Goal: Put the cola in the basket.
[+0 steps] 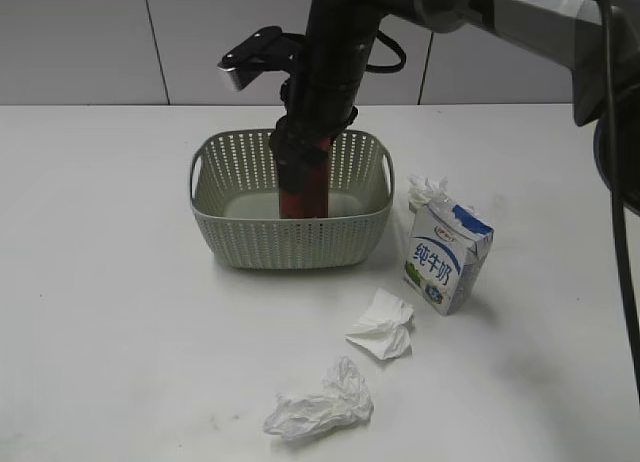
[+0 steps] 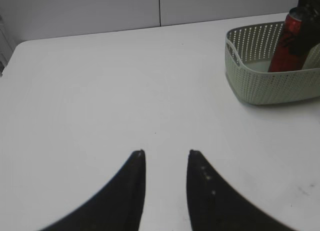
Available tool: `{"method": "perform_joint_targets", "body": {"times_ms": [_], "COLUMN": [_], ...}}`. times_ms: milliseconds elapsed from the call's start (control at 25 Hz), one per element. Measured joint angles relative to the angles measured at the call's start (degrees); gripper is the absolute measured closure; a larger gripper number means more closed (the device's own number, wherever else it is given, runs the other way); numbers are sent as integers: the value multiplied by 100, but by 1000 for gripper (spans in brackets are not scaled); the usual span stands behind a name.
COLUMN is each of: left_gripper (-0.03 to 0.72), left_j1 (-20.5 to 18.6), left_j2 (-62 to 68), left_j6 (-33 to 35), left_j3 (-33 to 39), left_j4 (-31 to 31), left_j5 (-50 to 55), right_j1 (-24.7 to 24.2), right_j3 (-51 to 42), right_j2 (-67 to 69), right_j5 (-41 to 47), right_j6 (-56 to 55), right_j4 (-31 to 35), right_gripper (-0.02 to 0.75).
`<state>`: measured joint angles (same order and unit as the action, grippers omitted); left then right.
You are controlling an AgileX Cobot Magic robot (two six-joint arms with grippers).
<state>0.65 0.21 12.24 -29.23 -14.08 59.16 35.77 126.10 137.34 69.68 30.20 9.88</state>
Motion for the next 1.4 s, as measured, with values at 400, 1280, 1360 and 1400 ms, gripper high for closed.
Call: {"method": "perform_joint_targets", "body": {"times_ms": [400,1280,1360,1400], "left_gripper": [459,459,459,459], "left_j1": [0,0,0,0], "left_j2": [0,0,0,0], "left_j6": [0,0,0,0], "left_j3": [0,0,0,0], "left_j4": [0,0,0,0], "left_j5": [0,0,0,0], "right_j1": [0,-2039,-2374,-2546], "right_j3": [-49,-520,-832,-1024], "right_j2": [-329,-1934,-2244,-2387], "right_j5": [-347,-48,-40,-40], "right_j6": [-888,-3587,-3594,-3594], "right_j4": [0,-1279,-1292,-1292], "right_gripper": [134,148,148,148]}}
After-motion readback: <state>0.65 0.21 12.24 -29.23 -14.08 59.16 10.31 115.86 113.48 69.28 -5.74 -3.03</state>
